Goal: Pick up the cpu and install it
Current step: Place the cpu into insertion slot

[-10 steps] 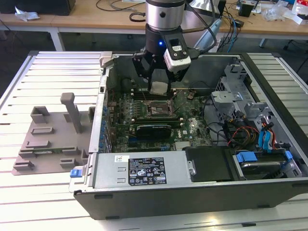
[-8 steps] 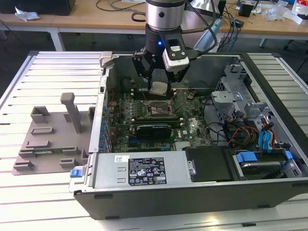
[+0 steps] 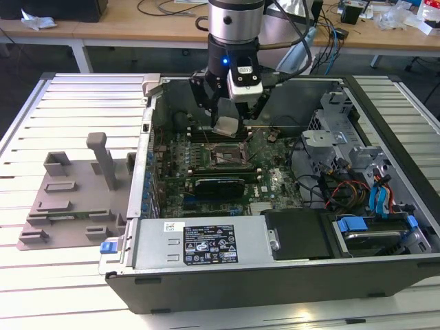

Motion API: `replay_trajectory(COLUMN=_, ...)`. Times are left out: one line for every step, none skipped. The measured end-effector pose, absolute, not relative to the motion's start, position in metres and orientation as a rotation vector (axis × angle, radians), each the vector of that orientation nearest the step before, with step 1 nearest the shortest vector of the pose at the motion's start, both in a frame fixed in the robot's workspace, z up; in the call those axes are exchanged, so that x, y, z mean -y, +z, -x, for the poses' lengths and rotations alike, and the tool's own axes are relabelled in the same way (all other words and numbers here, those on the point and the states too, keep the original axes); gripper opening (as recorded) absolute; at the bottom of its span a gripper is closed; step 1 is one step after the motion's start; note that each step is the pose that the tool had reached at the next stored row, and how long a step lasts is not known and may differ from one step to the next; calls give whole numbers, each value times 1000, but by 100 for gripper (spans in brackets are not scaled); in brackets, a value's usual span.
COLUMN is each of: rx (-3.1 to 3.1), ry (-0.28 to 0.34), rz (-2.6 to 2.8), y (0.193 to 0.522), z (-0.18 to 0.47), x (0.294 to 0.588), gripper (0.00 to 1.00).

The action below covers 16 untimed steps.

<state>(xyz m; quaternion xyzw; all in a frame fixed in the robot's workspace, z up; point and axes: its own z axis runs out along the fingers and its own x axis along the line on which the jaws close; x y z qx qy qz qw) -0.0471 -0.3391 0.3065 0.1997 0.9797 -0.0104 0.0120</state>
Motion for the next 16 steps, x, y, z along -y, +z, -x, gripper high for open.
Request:
replay_trajectory(rx=-3052, ry=-33, rz=-637, y=306, z=47, x=339, gripper=55)
replay_trajectory(rx=-3049, ry=-33, rz=-650, y=306, z=47, x=339, gripper=55)
replay_trajectory(rx=-3044, ry=-33, rz=-673, y=306, z=47, x=339, gripper=55)
replay_trajectory(rx=-3039, ry=-33, rz=-697, y=307, z=47, x=339, gripper=55)
replay_trajectory(rx=-3032, ry=-34, rz=-728, y=306, z=47, x=339, gripper=55)
replay_trajectory(rx=-3026, ry=-34, rz=-754, y=306, z=47, x=339, gripper=55)
replay_trajectory(rx=-3019, ry=-34, rz=-781, y=306, z=47, x=339, gripper=55)
replay_trajectory(rx=-3013, ry=-35, rz=-807, y=306, z=47, x=339, gripper=55)
replay_trajectory(rx=-3008, ry=-35, rz=-823, y=306, z=47, x=339, gripper=55)
replay_trajectory(rx=-3004, ry=-35, rz=-837, y=306, z=47, x=339, gripper=55)
replay_trajectory(rx=-3001, ry=-35, rz=-849, y=306, z=47, x=339, gripper=55)
replay_trajectory(rx=-2997, ry=-35, rz=-863, y=306, z=47, x=339, gripper=55)
replay_trajectory(rx=-2991, ry=-36, rz=-886, y=306, z=47, x=339, gripper=55)
replay_trajectory(rx=-2987, ry=-36, rz=-900, y=306, z=47, x=339, gripper=55)
replay_trajectory(rx=-2983, ry=-36, rz=-912, y=306, z=47, x=339, gripper=55)
replay_trajectory(rx=-2977, ry=-36, rz=-932, y=306, z=47, x=339, gripper=55)
